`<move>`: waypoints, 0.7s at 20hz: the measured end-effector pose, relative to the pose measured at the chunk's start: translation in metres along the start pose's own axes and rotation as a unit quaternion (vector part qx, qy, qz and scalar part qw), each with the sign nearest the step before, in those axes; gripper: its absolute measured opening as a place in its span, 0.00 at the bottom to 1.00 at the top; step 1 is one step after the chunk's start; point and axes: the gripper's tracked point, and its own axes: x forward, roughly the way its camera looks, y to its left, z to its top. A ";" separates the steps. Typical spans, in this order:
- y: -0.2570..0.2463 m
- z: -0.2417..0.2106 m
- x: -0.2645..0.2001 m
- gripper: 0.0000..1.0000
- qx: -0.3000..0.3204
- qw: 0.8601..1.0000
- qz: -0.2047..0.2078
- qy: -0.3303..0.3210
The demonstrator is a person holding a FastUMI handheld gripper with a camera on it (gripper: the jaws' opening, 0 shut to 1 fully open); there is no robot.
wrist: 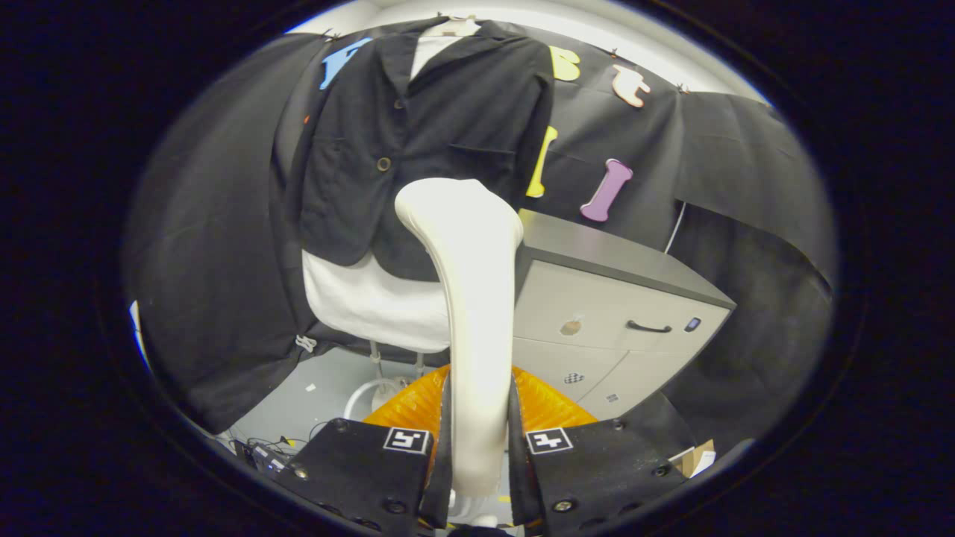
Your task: Iron the clothes twice with a garment steamer, once on the left side and once on the right side.
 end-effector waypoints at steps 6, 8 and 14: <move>-0.095 -0.024 -0.042 0.34 0.019 1.000 0.013 -0.001; -0.129 -0.038 -0.060 0.34 0.022 1.000 0.019 0.001; -0.210 -0.095 -0.095 0.34 0.023 0.999 0.035 0.015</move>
